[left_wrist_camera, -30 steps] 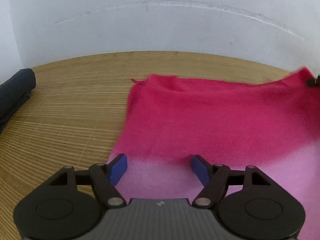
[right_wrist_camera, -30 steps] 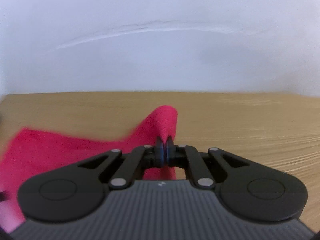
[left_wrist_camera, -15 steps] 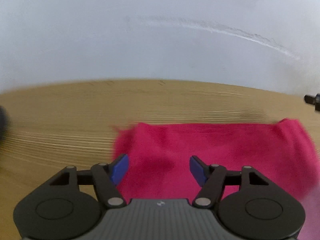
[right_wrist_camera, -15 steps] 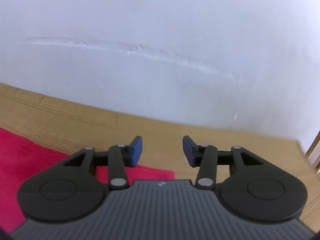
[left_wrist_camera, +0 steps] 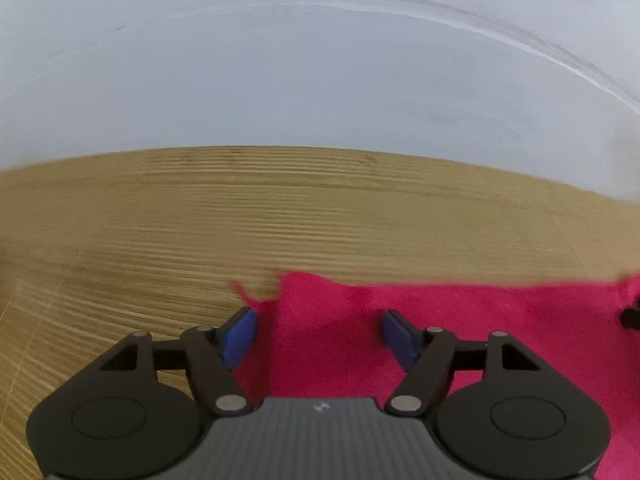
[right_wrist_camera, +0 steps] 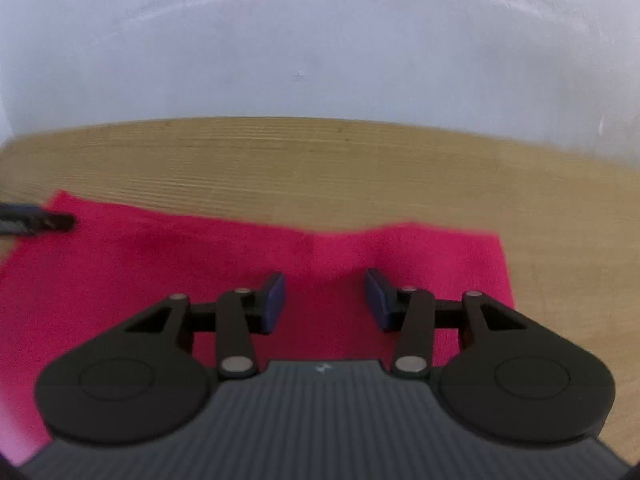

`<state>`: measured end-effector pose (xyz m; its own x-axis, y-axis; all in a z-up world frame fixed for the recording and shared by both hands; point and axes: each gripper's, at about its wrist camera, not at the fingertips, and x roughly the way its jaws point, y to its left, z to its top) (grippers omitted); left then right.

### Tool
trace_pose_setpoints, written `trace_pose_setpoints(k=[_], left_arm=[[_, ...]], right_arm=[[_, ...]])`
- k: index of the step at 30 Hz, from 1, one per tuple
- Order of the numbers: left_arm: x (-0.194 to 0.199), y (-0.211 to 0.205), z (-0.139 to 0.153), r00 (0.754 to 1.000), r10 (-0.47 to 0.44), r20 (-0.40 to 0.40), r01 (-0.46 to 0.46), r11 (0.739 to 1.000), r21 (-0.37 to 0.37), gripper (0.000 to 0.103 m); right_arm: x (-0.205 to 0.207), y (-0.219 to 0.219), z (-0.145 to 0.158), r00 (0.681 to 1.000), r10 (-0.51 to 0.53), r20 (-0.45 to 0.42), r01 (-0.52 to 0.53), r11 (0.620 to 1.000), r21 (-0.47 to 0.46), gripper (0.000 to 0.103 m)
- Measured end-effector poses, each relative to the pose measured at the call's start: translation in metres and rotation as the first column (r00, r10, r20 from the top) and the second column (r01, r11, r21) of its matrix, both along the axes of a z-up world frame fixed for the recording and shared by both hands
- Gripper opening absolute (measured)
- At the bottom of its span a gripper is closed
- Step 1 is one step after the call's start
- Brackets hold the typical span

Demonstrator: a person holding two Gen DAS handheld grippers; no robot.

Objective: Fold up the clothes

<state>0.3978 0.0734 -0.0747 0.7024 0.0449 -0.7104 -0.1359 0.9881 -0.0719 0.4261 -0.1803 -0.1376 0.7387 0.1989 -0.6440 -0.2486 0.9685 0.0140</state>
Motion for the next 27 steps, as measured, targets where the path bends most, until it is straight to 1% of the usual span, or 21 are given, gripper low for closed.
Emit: trace_pose_setpoints(k=[2, 3, 5, 6, 8, 10, 11, 13, 15, 16, 18, 19, 21, 24, 27], left_arm=[[0.004, 0.003, 0.0, 0.999, 0.036, 0.003, -0.036, 0.999, 0.027, 0.063], [0.005, 0.005, 0.001, 0.999, 0.054, 0.006, -0.054, 0.998, 0.041, 0.064], [-0.017, -0.001, 0.018, 0.998, 0.056, 0.01, -0.057, 0.996, 0.062, 0.064], [-0.03, -0.009, 0.029, 0.999, 0.052, 0.014, -0.053, 0.995, 0.08, 0.065], [-0.067, -0.032, 0.049, 0.998, 0.053, 0.019, -0.055, 0.991, 0.121, 0.067], [-0.107, -0.07, 0.066, 0.997, 0.07, 0.028, -0.073, 0.988, 0.138, 0.068], [-0.134, -0.093, 0.072, 0.997, 0.072, 0.031, -0.076, 0.988, 0.133, 0.069], [-0.182, -0.123, 0.083, 0.996, 0.083, 0.032, -0.086, 0.992, 0.096, 0.07], [-0.233, -0.17, 0.089, 0.995, 0.095, 0.026, -0.096, 0.994, 0.059, 0.071], [-0.257, -0.194, 0.089, 0.994, 0.108, 0.017, -0.109, 0.993, 0.051, 0.071], [-0.308, -0.226, 0.079, 0.993, 0.112, -0.028, -0.11, 0.993, 0.039, 0.071], [-0.333, -0.24, 0.074, 0.992, 0.111, -0.051, -0.109, 0.993, 0.033, 0.071], [-0.369, -0.271, 0.064, 0.992, 0.089, -0.085, -0.086, 0.995, 0.041, 0.071], [-0.423, -0.307, 0.051, 0.987, 0.081, -0.136, -0.068, 0.993, 0.097, 0.071], [-0.458, -0.324, 0.04, 0.984, 0.074, -0.163, -0.054, 0.99, 0.128, 0.071]], right_arm=[[-0.003, -0.002, 0.008, 1.0, -0.027, 0.006, 0.027, 0.999, 0.02, 0.047], [-0.01, -0.003, 0.015, 0.999, -0.04, 0.023, 0.039, 0.997, 0.06, 0.047], [-0.025, -0.007, 0.03, 0.997, -0.06, 0.054, 0.051, 0.987, 0.152, 0.047], [-0.036, -0.013, 0.038, 0.997, -0.057, 0.049, 0.046, 0.982, 0.184, 0.048], [-0.064, -0.024, 0.057, 0.999, -0.028, 0.022, 0.023, 0.976, 0.214, 0.048], [-0.097, -0.03, 0.073, 1.0, 0.016, -0.004, -0.015, 0.976, 0.219, 0.048], [-0.114, -0.03, 0.076, 0.999, 0.036, -0.011, -0.033, 0.976, 0.213, 0.048], [-0.143, -0.024, 0.086, 0.997, 0.073, -0.029, -0.066, 0.98, 0.189, 0.048], [-0.179, -0.028, 0.091, 0.994, 0.1, -0.043, -0.091, 0.982, 0.167, 0.048], [-0.198, -0.032, 0.093, 0.992, 0.112, -0.05, -0.103, 0.982, 0.156, 0.048], [-0.236, -0.038, 0.093, 0.989, 0.13, -0.068, -0.12, 0.982, 0.144, 0.048], [-0.252, -0.043, 0.09, 0.987, 0.133, -0.088, -0.119, 0.981, 0.15, 0.048], [-0.285, -0.05, 0.082, 0.981, 0.14, -0.136, -0.116, 0.978, 0.171, 0.048], [-0.338, -0.064, 0.067, 0.977, 0.124, -0.174, -0.092, 0.979, 0.184, 0.048], [-0.394, -0.082, 0.056, 0.976, 0.09, -0.2, -0.055, 0.983, 0.175, 0.048]])
